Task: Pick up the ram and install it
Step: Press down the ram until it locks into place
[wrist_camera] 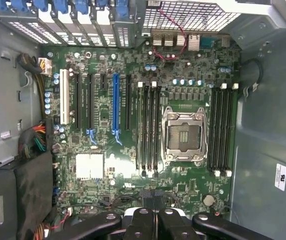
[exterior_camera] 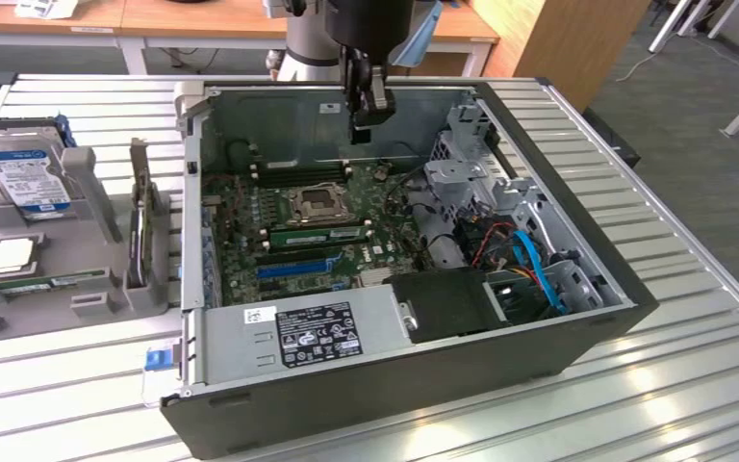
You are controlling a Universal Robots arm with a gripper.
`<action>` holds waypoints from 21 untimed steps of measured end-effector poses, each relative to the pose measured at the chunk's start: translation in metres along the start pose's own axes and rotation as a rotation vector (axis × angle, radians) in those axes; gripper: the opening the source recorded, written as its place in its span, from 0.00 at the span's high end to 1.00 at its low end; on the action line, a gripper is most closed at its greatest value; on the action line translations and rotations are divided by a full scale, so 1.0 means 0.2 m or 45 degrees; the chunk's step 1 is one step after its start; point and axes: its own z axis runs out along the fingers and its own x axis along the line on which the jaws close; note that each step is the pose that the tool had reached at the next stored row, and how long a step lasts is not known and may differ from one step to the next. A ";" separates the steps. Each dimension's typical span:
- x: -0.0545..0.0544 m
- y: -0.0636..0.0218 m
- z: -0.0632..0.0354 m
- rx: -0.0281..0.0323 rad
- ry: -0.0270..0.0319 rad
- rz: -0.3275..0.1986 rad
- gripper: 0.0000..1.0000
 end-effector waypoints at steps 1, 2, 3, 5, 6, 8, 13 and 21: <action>0.00 0.000 0.001 -0.0029 -0.0026 0.003 0.90; 0.00 0.000 0.002 -0.0057 -0.0051 0.005 0.90; 0.00 0.000 0.003 -0.0086 -0.0070 0.007 0.90; 0.00 0.000 0.004 -0.0160 -0.0078 0.009 0.90; 0.00 -0.001 0.005 -0.0223 -0.0077 0.010 0.90; 0.00 -0.002 0.009 -0.0385 -0.0075 0.013 0.90; 0.00 -0.006 0.014 -0.0696 -0.0069 0.019 0.90; 0.00 -0.008 0.019 -0.0899 -0.0064 0.025 0.90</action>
